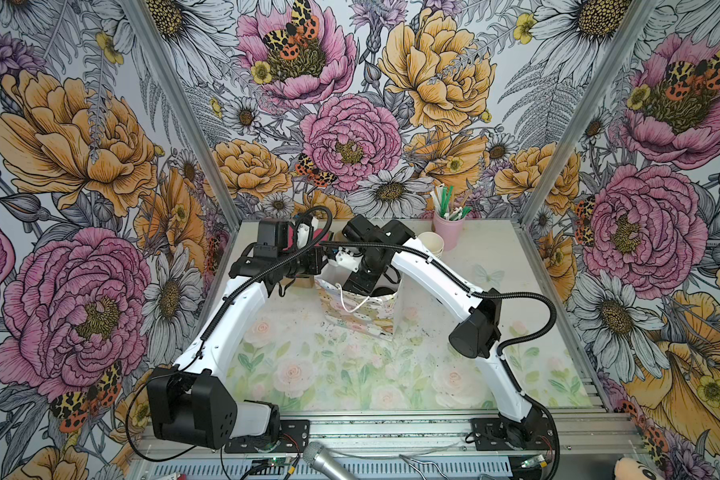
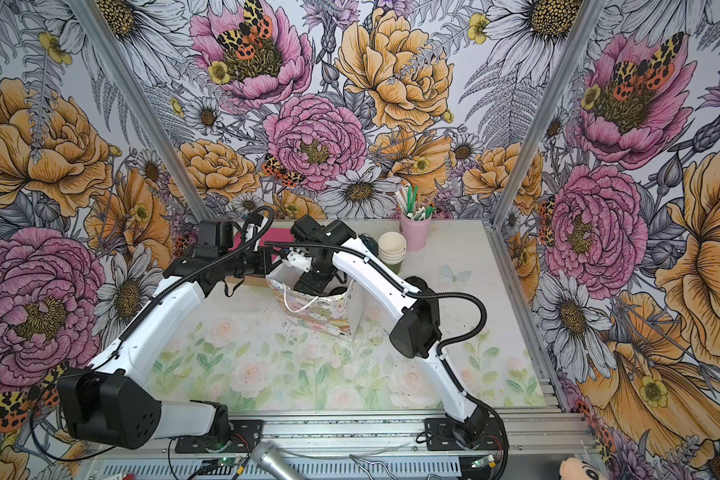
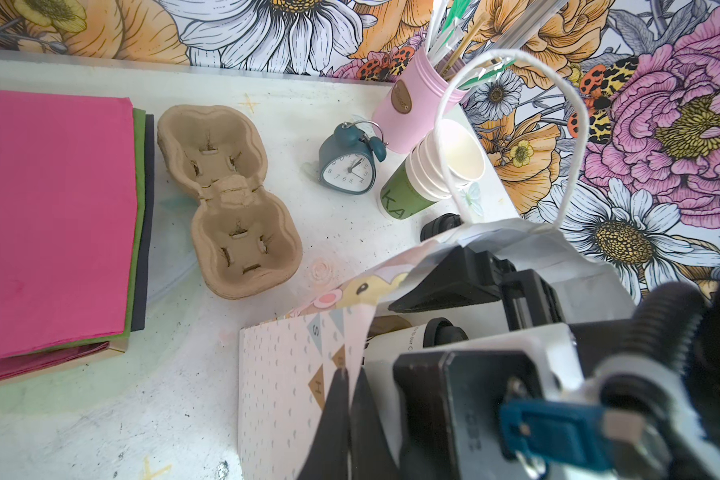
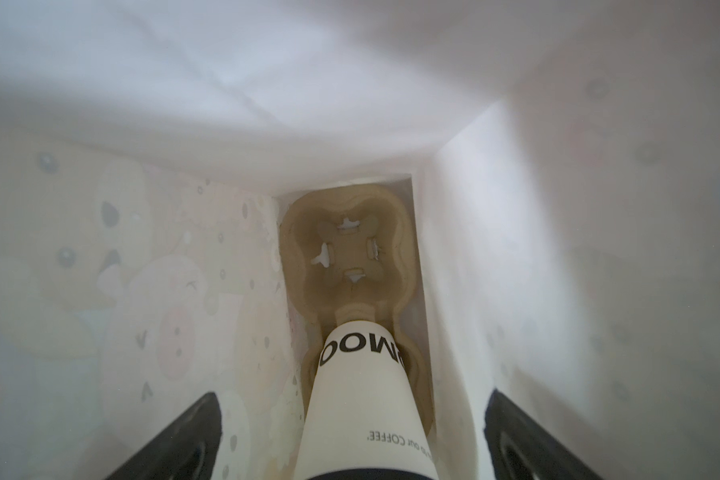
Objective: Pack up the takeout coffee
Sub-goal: 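Seat the cup into a carrier slot with the right gripper, then open the right gripper and lift it out of the bag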
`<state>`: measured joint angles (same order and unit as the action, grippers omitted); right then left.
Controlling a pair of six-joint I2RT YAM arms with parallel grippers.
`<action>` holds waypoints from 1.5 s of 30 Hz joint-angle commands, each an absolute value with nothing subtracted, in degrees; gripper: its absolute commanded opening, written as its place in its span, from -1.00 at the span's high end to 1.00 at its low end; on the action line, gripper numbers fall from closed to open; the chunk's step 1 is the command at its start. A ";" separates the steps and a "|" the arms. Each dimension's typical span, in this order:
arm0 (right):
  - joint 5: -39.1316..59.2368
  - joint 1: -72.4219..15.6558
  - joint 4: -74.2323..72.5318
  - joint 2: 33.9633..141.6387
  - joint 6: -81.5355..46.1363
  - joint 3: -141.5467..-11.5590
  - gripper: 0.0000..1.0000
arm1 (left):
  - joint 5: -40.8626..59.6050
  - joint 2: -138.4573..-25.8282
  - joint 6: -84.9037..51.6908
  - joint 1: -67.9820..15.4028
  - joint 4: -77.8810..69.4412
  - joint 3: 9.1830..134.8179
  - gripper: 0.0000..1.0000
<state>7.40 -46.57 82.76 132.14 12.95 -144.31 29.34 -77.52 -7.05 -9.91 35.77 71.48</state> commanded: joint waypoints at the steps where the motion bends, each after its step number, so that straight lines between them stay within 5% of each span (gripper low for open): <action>1: 8.79 -46.73 78.58 130.22 12.49 -146.07 -0.99 | 29.81 -78.14 -6.02 -10.70 36.12 72.56 1.00; 40: 15.48 -45.76 68.42 114.03 11.00 -146.05 -0.99 | 28.83 -77.43 -6.03 -10.61 36.33 72.25 1.00; 45: 14.60 -43.73 65.51 109.15 9.96 -144.57 -0.99 | 28.65 -77.03 -6.24 -10.60 36.36 72.94 0.64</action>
